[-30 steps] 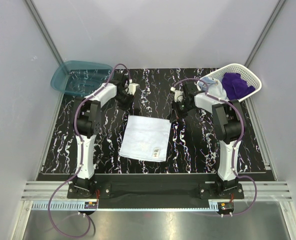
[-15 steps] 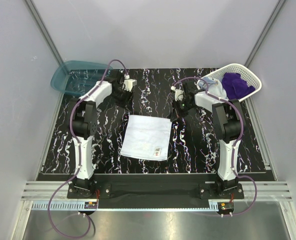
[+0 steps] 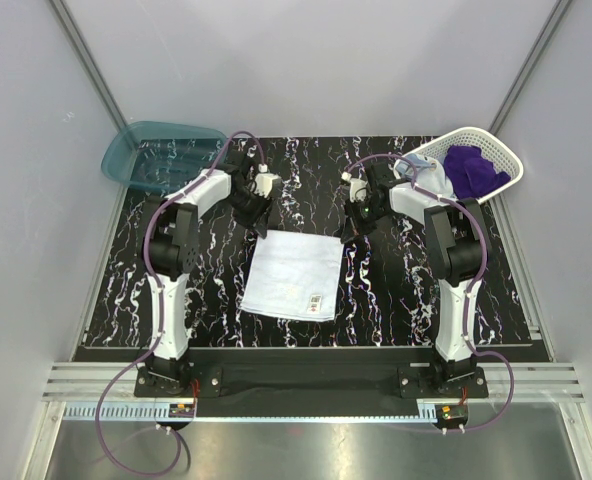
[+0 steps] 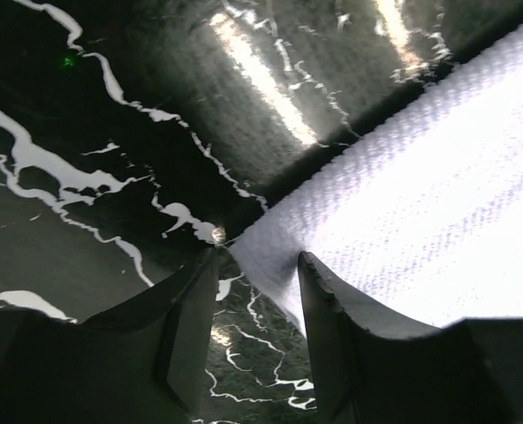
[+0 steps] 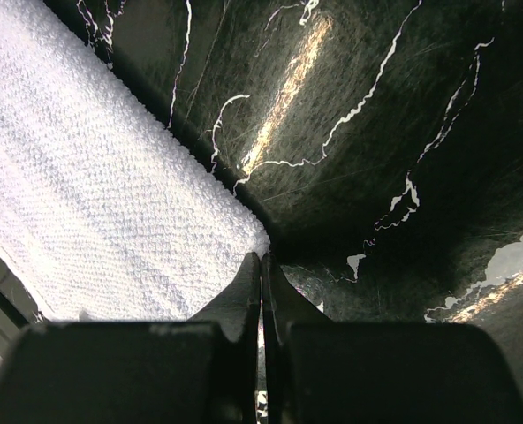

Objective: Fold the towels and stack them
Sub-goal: Fold the towel, then neatly place the folded towel into the bin, then grab crumpled towel

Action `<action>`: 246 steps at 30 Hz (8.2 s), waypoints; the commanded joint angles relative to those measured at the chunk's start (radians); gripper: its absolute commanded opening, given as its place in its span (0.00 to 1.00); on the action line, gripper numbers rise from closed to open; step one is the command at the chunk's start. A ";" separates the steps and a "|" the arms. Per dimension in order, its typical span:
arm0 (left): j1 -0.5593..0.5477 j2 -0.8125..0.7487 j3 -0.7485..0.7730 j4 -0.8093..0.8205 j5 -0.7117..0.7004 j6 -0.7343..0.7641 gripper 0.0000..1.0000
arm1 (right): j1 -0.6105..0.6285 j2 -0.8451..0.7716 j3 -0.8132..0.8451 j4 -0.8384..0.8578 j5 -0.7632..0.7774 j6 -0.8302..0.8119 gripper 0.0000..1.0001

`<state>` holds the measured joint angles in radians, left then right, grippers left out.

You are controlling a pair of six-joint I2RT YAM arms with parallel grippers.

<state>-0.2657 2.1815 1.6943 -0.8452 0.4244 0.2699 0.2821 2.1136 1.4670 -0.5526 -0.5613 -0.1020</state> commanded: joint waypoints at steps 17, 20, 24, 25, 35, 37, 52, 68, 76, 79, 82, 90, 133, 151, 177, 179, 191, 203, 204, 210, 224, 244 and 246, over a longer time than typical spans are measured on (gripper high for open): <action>-0.004 0.073 0.071 -0.020 0.016 0.043 0.36 | -0.008 0.014 0.059 -0.010 0.006 -0.030 0.00; -0.012 0.083 0.080 -0.032 0.025 0.043 0.12 | -0.006 0.016 0.072 -0.015 0.005 -0.028 0.00; -0.015 0.077 0.131 -0.028 0.017 0.008 0.00 | -0.008 0.000 0.084 -0.003 0.032 -0.034 0.00; -0.015 0.067 0.137 -0.020 0.010 -0.004 0.00 | -0.006 -0.006 0.082 0.012 0.059 -0.034 0.00; -0.013 -0.143 0.050 0.143 -0.058 -0.118 0.00 | -0.006 -0.185 -0.013 0.111 0.133 -0.041 0.00; -0.013 -0.170 0.022 0.164 -0.067 -0.121 0.00 | -0.006 -0.222 -0.060 0.141 0.144 -0.028 0.00; -0.013 -0.449 -0.317 0.278 -0.104 -0.192 0.00 | 0.098 -0.491 -0.342 0.234 0.216 0.156 0.00; -0.063 -0.669 -0.627 0.247 -0.121 -0.347 0.00 | 0.238 -0.710 -0.615 0.218 0.294 0.337 0.00; -0.067 -0.736 -0.714 0.184 -0.185 -0.399 0.00 | 0.279 -0.762 -0.698 0.224 0.270 0.432 0.00; -0.069 -0.732 -0.723 0.170 -0.196 -0.406 0.00 | 0.307 -0.762 -0.734 0.270 0.250 0.484 0.00; -0.069 -0.712 -0.740 0.169 -0.200 -0.414 0.18 | 0.325 -0.732 -0.744 0.267 0.273 0.510 0.03; -0.104 -0.719 -0.659 0.077 -0.280 -0.460 0.48 | 0.328 -0.765 -0.702 0.151 0.330 0.553 0.35; -0.102 -0.522 -0.716 0.320 -0.179 -0.618 0.65 | 0.345 -0.939 -0.711 0.246 0.310 0.654 0.60; -0.191 -0.430 -0.610 0.231 -0.235 -0.681 0.00 | 0.345 -0.926 -0.694 0.234 0.334 0.621 0.99; 0.100 0.110 0.686 -0.096 -0.963 -0.288 0.00 | 0.344 -0.759 -0.407 0.164 0.442 0.504 1.00; 0.127 0.109 0.677 -0.040 -0.984 -0.270 0.00 | 0.344 -0.742 -0.393 0.163 0.459 0.492 1.00; 0.264 0.136 0.614 0.406 -0.906 -0.133 0.00 | 0.344 -0.626 -0.366 0.187 0.474 0.449 1.00; 0.368 0.302 0.637 0.529 -0.837 -0.150 0.00 | 0.342 -0.623 -0.346 0.175 0.491 0.427 1.00; 0.378 0.313 0.639 0.535 -0.817 -0.153 0.00 | 0.342 -0.615 -0.341 0.177 0.488 0.427 1.00; 0.404 0.337 0.650 0.567 -0.805 -0.138 0.02 | 0.342 -0.592 -0.300 0.160 0.480 0.412 1.00; 0.323 0.131 0.559 0.487 -0.817 -0.138 0.58 | 0.339 -0.626 -0.235 0.120 0.550 0.430 1.00; -0.303 -0.567 -0.161 0.325 -0.296 -0.604 0.65 | -0.336 -0.120 0.499 -0.090 0.589 0.438 0.98; -0.311 -0.597 -0.272 0.360 -0.245 -0.616 0.65 | -0.362 -0.071 0.550 -0.067 0.563 0.446 0.98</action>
<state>-0.5812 1.6478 1.5063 -0.5117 0.0666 -0.2867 -0.0570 1.9900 1.9289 -0.6281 0.0818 0.3454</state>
